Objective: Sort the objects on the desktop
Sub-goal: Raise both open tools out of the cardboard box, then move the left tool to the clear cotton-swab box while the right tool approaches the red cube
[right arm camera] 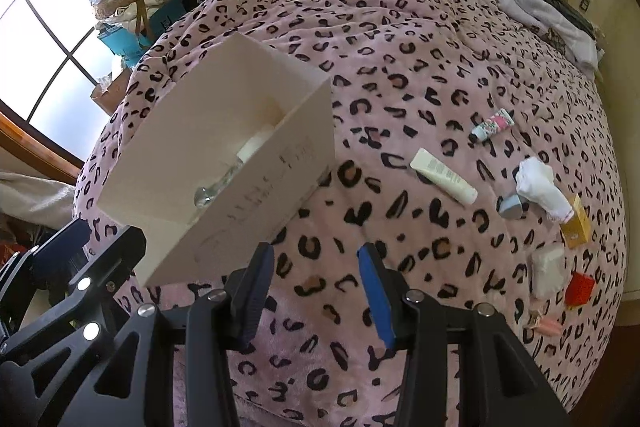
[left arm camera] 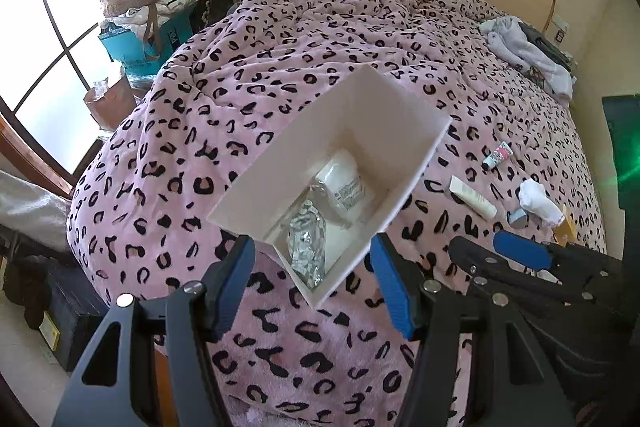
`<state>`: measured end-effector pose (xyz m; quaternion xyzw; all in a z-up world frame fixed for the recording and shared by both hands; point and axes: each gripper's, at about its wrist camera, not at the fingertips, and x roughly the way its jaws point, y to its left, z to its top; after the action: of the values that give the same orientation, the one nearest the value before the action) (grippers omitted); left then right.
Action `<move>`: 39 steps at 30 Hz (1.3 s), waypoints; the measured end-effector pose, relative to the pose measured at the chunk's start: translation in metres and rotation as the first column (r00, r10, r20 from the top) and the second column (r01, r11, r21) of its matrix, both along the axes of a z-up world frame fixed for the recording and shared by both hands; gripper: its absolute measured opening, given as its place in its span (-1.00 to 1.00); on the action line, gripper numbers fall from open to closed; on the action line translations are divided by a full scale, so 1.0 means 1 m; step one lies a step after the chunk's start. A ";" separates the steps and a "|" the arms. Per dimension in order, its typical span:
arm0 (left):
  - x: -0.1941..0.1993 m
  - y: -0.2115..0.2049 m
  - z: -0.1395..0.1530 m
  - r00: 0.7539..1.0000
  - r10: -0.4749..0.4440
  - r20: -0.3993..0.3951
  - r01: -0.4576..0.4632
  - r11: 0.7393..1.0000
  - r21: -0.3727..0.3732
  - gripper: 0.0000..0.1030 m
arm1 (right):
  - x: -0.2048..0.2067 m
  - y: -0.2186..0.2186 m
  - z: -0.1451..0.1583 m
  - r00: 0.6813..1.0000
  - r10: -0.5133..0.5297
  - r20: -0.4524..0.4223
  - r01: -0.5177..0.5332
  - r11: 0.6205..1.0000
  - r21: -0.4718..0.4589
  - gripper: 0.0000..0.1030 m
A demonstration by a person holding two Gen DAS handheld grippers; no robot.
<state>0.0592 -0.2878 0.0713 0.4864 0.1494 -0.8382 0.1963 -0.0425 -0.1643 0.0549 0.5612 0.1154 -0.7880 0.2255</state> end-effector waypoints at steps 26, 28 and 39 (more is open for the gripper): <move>-0.036 0.185 0.023 0.950 -0.302 -0.080 0.302 0.953 -0.013 0.43 | 0.024 0.254 0.016 0.912 -0.399 -0.094 0.396 0.917 -0.048 -0.12; -0.041 0.202 0.012 0.941 -0.329 -0.083 0.329 0.944 -0.012 0.52 | 0.029 0.287 0.010 0.880 -0.464 -0.105 0.460 0.886 -0.055 -0.12; -0.040 0.225 -0.098 0.938 -0.344 -0.035 0.344 0.939 -0.007 0.68 | 0.081 0.399 -0.080 0.709 -0.692 -0.138 0.685 0.722 -0.096 -0.12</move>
<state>0.0188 -0.0629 -0.0265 0.4898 0.0654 -0.8683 0.0443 0.0383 0.2346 -0.0248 0.4925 -0.0989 -0.8606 -0.0839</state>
